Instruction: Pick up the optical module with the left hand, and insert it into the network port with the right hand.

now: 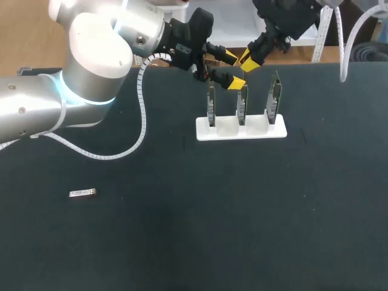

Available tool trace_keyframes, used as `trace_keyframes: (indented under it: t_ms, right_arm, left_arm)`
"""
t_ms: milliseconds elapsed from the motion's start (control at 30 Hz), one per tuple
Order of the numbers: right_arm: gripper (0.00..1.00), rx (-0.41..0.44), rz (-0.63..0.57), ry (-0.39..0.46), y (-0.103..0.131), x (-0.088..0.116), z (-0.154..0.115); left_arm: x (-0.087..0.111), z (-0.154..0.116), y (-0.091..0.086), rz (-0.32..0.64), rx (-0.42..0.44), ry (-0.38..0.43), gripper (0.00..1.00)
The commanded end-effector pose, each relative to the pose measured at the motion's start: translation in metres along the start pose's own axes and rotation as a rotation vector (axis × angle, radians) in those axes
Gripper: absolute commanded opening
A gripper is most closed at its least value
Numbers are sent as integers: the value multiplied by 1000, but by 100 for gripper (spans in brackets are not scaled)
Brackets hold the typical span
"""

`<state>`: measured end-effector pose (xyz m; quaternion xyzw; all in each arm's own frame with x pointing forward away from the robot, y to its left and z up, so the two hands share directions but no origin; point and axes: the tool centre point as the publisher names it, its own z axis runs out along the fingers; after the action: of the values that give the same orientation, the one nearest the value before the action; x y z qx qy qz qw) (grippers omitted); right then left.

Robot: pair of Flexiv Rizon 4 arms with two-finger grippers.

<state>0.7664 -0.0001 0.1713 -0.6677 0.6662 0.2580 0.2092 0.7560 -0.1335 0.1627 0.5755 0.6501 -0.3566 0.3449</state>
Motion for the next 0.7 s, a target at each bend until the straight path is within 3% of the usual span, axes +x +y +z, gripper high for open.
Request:
trace_keyframes:
  t_ms: [33,700]
  right_arm:
    - [0,10,-1,-1,5,0,-1]
    - [0,23,2,-4,4,3,-4]
  left_arm:
    - [1,0,-1,1,-3,-2,100]
    - [1,0,-1,1,-3,-2,100]
